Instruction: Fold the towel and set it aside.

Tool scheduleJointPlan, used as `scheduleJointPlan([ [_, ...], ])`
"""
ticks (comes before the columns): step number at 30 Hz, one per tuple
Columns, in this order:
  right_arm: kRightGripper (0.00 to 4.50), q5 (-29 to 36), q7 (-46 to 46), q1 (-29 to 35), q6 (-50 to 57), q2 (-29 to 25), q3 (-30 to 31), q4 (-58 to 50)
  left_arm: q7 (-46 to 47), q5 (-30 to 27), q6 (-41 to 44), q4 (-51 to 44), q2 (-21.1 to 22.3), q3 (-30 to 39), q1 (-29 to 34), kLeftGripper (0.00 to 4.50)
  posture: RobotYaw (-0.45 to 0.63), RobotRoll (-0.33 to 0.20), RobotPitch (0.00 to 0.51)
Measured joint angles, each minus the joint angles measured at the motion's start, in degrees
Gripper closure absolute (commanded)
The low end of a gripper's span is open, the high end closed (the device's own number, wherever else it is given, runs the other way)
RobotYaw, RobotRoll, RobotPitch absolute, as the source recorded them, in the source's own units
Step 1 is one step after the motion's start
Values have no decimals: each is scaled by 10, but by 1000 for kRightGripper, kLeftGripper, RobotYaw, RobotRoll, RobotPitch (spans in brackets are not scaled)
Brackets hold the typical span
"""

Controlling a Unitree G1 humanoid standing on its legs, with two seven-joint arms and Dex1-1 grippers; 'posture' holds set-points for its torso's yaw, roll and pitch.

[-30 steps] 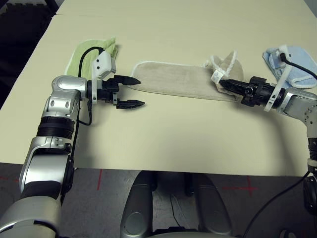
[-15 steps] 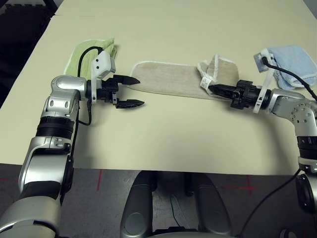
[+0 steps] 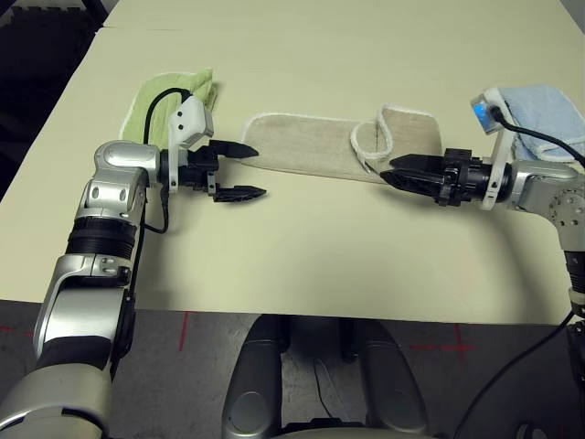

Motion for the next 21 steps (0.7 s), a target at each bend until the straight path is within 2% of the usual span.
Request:
scheduleJointPlan([
  [4,39,-74,53,4,-173,-13,2,57,8,0,0,2,-2,0,0,0,-32,0,317],
  [8,39,-128,100,5,-350,10,1,160,25,0,0,6,-5,1,0,0,-26,0,321],
  [14,39,-139,159,-33,-486,42,-7,293,68,-2,0,6,-13,14,9,0,12,0,335],
  [21,39,-146,240,-55,-563,54,-11,381,164,-8,26,-21,-33,48,24,0,49,0,352],
])
